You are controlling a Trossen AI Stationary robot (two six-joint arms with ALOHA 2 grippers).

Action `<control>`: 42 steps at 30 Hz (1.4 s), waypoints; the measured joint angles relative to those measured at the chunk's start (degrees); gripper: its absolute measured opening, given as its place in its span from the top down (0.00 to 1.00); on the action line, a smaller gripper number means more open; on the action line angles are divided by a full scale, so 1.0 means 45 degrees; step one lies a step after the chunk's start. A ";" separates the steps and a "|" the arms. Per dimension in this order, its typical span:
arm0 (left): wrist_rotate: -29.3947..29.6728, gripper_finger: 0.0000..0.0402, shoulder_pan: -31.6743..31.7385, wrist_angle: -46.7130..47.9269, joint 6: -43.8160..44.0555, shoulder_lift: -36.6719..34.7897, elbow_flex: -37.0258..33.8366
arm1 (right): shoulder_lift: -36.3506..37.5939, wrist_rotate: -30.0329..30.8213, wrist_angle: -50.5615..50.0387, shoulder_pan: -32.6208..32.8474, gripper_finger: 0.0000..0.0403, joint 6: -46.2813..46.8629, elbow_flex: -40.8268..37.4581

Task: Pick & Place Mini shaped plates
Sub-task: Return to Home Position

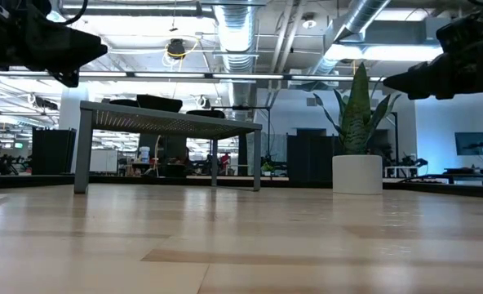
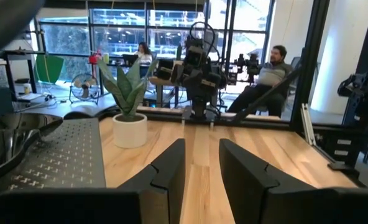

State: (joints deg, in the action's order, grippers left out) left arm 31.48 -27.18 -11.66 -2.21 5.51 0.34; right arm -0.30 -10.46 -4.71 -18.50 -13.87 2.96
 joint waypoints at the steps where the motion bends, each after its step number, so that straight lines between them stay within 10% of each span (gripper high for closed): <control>1: 0.0000 0.75 0.0000 0.0000 -0.0013 0.0097 0.0000 | -0.0005 0.0000 0.0004 0.0000 0.83 -0.0004 0.0000; 42: 0.0000 0.75 -0.0005 -0.0084 -0.0023 0.1707 0.0000 | -0.0005 0.0000 -0.0005 0.0000 0.83 -0.0014 0.0000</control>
State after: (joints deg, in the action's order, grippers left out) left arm 31.48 -27.20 -12.04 -2.31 13.19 0.34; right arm -0.32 -10.46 -4.73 -18.50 -13.93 2.96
